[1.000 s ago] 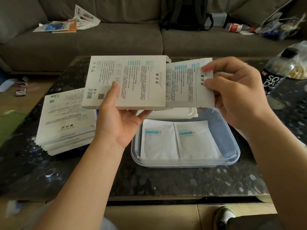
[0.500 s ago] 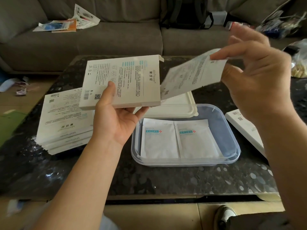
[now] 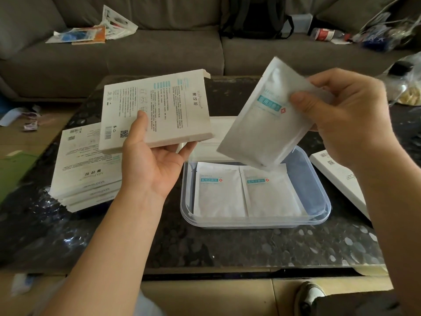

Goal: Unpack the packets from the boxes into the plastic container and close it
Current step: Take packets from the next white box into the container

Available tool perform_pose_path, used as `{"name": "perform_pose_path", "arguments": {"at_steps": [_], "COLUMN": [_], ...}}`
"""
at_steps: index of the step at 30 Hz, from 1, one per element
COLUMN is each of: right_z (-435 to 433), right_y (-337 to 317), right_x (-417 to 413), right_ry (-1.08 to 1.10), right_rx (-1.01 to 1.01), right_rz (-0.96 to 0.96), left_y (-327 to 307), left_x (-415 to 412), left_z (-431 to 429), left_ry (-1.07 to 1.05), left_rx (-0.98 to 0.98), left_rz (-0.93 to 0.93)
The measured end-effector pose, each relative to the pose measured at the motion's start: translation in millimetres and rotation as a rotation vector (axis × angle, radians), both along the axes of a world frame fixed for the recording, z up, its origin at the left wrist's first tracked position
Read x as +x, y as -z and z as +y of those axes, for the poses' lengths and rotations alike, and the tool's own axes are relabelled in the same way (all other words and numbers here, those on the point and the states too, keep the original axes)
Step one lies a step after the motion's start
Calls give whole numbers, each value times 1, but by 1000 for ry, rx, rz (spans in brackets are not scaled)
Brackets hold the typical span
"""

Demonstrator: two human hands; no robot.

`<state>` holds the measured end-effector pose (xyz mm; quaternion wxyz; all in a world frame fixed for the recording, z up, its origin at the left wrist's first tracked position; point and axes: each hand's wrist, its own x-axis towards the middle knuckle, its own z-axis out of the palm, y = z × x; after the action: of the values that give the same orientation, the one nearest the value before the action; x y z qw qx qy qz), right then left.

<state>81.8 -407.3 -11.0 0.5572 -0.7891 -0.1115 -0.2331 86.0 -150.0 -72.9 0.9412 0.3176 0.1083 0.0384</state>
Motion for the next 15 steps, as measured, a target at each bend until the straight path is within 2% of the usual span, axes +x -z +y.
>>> {"name": "perform_pose_path", "arguments": {"at_steps": [6,9,12,15], "right_z": [14,23,31,39], "right_y": [21,35,49,65], "right_x": [4,5,9,12], "right_ry": [-125,-191,-205,-188], "right_rx": [-107,-62,-32,-97], "right_rz": [223,349,428,517], "left_y": [0,0,0,0], "left_x": [0,0,0,0], "left_z": [2,3,5,5], "left_ry": [6,15,21,27], "left_rx": [-13,-21,-59,-80], "left_rz": [-12,-19,-22,-20]}}
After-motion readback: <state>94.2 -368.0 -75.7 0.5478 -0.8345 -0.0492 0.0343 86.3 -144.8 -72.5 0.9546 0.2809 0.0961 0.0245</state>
